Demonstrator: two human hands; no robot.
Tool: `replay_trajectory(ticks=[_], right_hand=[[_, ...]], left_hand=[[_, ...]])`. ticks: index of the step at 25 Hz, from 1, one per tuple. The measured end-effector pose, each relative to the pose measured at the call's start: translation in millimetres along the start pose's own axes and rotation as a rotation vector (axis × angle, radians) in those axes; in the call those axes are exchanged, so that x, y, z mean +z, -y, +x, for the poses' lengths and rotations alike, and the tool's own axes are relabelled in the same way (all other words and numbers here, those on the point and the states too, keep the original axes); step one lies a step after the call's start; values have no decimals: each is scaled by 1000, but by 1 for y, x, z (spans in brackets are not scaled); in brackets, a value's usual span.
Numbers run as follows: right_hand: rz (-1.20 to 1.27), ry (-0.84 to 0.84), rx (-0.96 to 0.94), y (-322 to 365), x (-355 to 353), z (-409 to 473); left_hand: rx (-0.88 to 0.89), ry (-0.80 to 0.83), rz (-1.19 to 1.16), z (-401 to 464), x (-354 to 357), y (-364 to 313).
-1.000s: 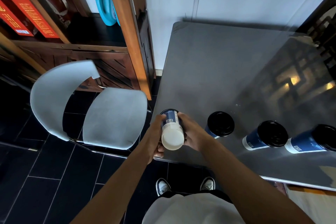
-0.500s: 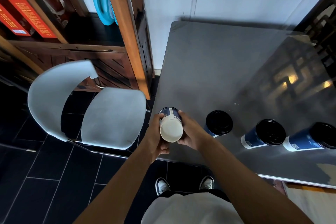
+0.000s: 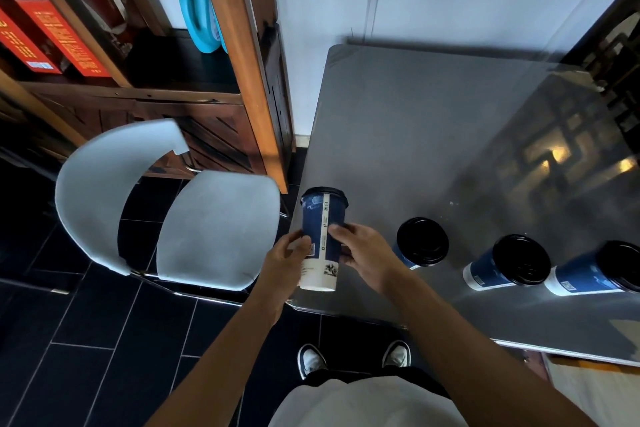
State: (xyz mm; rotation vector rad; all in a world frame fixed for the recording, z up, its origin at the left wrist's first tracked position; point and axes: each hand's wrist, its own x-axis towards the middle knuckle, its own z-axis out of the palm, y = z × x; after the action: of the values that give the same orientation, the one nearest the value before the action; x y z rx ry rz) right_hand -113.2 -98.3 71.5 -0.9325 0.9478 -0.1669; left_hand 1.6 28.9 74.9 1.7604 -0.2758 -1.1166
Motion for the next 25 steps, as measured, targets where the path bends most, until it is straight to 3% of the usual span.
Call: replay_trajectory(ticks=[3,8,13,16,25], right_hand=[[-198,48,-90,-9,-1,2],[-431,-137,-191,-4,14,18],[-619,-203,-265,30,8,57],[-714,-242,-271,62,-5,95],[-821,-247,-391,148,-53,238]], left_hand=[[65,34,33,10,-7,4],[126,130,80,38,-16,-3],[251,4,280,91,-10,-23],[330,7,376,132,0,-47],[335,-8,463,285,49,-119]])
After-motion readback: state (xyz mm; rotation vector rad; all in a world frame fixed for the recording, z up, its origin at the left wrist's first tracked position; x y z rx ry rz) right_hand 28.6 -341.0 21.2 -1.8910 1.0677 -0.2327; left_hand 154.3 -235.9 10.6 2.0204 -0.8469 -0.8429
